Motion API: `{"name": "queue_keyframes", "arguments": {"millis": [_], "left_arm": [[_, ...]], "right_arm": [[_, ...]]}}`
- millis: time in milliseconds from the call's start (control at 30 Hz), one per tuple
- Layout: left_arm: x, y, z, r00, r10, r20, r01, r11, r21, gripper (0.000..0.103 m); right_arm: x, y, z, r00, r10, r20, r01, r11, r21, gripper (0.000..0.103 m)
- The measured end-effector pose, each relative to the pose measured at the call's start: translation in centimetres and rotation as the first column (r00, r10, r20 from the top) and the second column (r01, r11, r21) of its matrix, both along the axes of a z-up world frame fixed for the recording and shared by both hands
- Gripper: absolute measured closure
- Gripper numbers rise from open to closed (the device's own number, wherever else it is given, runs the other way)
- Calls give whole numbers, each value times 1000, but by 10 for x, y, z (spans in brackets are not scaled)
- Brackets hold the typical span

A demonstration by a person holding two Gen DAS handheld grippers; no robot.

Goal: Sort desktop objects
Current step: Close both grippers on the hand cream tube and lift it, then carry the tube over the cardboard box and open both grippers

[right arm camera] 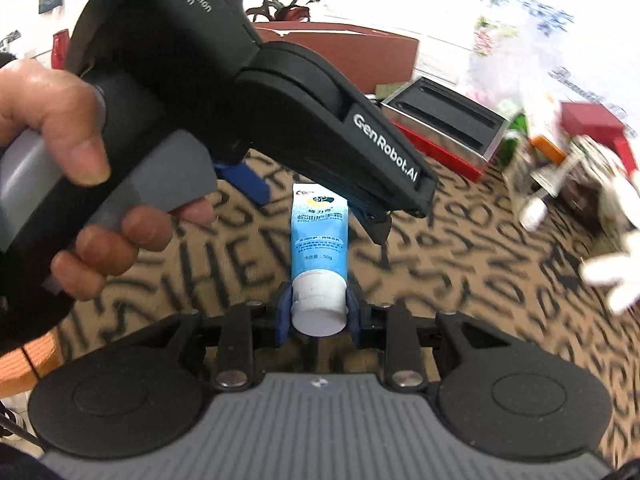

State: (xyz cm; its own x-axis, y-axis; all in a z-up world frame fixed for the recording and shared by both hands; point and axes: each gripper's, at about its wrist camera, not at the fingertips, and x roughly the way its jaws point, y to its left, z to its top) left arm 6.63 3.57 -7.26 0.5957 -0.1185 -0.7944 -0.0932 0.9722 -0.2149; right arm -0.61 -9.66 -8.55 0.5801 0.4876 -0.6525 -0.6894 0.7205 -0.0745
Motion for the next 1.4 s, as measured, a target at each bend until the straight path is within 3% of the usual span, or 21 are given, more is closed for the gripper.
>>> {"name": "queue_keyframes", "arguments": {"millis": [67, 100, 267, 600, 700, 1067, 1400], "left_arm": [[-5, -12, 1, 999, -38, 3, 38, 999, 33, 42], [-5, -20, 2, 999, -47, 1, 47, 997, 57, 43], [-16, -38, 7, 993, -116, -4, 116, 993, 19, 55], [-22, -46, 5, 991, -126, -50, 127, 992, 1, 52], [-24, -52, 5, 989, -140, -49, 142, 989, 28, 54], [-33, -58, 8, 986, -162, -36, 162, 987, -9, 55], [-39, -76, 19, 983, -183, -6, 183, 983, 17, 55]], "right_arm": [[-8, -10, 1, 1000, -19, -10, 19, 1000, 11, 76], [-12, -14, 1, 1000, -22, -12, 22, 1000, 11, 75], [-27, -29, 3, 999, -38, -37, 39, 999, 17, 70], [-26, -30, 3, 993, -92, -69, 95, 994, 49, 64], [-27, -27, 2, 993, -102, -60, 105, 993, 45, 64], [-37, -40, 7, 990, -126, -66, 130, 989, 65, 68], [-44, -55, 16, 988, -149, -47, 152, 985, 86, 68]]}}
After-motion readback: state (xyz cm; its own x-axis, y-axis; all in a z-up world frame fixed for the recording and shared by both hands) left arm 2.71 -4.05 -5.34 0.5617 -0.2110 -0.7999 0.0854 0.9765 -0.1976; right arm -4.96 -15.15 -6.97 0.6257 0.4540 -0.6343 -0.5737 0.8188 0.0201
